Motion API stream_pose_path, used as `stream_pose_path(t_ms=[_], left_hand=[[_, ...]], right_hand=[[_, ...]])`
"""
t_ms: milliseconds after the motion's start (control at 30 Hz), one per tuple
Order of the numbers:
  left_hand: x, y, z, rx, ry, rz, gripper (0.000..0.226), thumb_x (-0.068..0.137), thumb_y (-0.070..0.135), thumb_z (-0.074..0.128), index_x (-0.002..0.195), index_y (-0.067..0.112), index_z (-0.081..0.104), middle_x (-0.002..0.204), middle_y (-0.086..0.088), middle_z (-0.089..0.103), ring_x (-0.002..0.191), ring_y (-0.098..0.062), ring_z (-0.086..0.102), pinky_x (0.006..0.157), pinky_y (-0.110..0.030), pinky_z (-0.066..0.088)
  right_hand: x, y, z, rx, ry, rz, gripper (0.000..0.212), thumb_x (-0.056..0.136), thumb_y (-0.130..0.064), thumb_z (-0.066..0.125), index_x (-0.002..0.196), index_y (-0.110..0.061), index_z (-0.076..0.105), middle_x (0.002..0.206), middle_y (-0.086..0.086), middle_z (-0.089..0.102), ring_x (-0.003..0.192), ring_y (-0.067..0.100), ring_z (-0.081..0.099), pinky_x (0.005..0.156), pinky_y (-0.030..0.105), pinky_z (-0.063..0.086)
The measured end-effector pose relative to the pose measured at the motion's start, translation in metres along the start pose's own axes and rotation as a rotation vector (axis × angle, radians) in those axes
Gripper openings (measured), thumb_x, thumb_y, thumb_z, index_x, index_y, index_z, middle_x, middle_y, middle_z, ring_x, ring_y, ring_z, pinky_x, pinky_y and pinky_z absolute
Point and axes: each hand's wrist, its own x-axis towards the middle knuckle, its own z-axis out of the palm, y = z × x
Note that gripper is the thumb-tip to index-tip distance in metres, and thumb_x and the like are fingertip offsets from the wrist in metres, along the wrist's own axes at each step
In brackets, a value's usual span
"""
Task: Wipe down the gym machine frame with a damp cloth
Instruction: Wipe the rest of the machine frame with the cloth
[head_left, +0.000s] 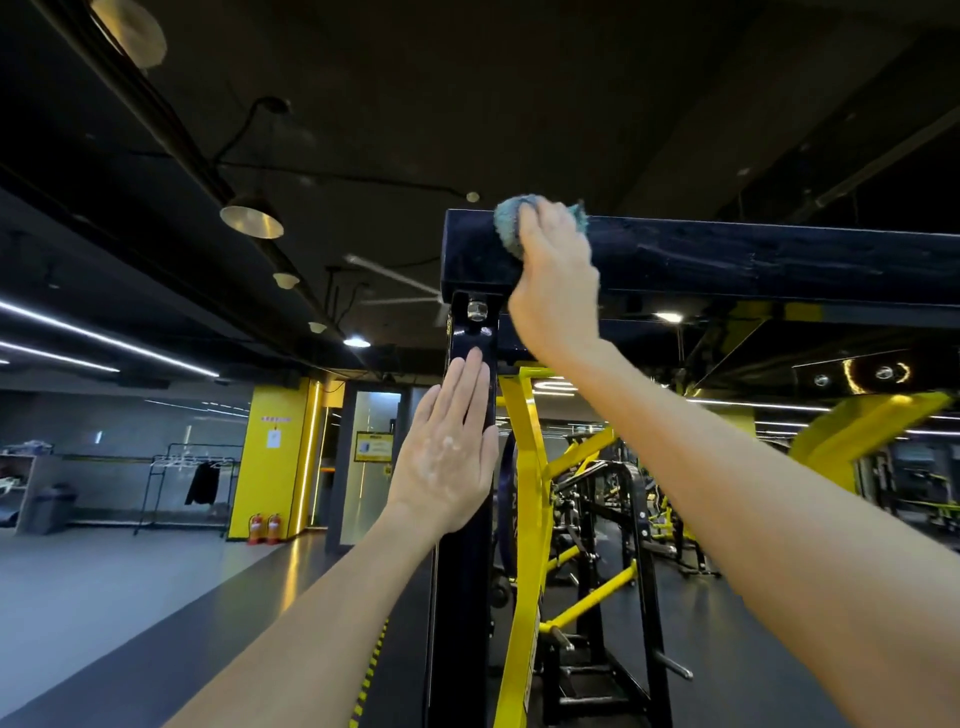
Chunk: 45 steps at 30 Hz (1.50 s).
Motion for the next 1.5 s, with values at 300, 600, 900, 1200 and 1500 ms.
stream_pose_path(t_ms=[300,600,900,1200,1500], left_hand=[[0.001,-0.003,0.002,0.011,0.0,0.001,0.065,0.103,0.038,0.022,0.158,0.011,-0.001,0.167,-0.003,-0.007,0.153,-0.014,-0.009,0.122,-0.033,-0.001],[0.0,-0.001,0.004,0.014,0.01,-0.003,0.065,0.102,0.035,0.026,0.158,0.009,0.006,0.167,-0.005,-0.001,0.153,-0.016,-0.003,0.123,-0.035,0.007],[0.001,0.0,0.002,0.04,0.022,0.002,0.064,0.102,0.037,0.023,0.157,0.01,0.004,0.167,-0.007,0.001,0.153,-0.018,-0.001,0.121,-0.036,0.004],[0.002,-0.003,0.002,0.031,-0.052,-0.012,0.067,0.1,0.043,0.005,0.158,0.011,0.012,0.166,-0.008,0.006,0.153,-0.018,-0.002,0.124,-0.034,-0.001],[0.001,-0.001,-0.002,0.069,-0.009,0.014,0.065,0.103,0.039,0.02,0.157,0.009,0.001,0.166,-0.008,-0.003,0.153,-0.02,-0.001,0.123,-0.036,0.007]], right_hand=[[-0.004,0.002,0.0,-0.036,-0.134,-0.228,0.06,0.091,0.002,0.055,0.147,-0.005,0.037,0.153,0.011,0.037,0.144,0.025,0.028,0.118,0.037,0.02],[-0.026,0.127,-0.075,-0.171,0.223,0.213,0.045,0.093,0.005,0.048,0.138,0.002,0.045,0.144,0.019,0.045,0.134,0.032,0.042,0.113,0.041,0.033],[0.0,0.033,-0.011,-0.053,0.166,0.14,0.049,0.085,0.006,0.053,0.133,-0.002,0.049,0.138,0.012,0.047,0.126,0.026,0.043,0.104,0.038,0.038],[-0.002,-0.048,0.03,0.108,-0.19,-0.236,0.06,0.088,0.007,0.056,0.145,-0.005,0.042,0.15,0.009,0.04,0.143,0.023,0.026,0.117,0.038,0.022],[0.0,0.037,-0.02,0.041,-0.047,-0.104,0.056,0.087,0.01,0.054,0.141,-0.003,0.045,0.147,0.012,0.045,0.137,0.027,0.041,0.113,0.043,0.037]])
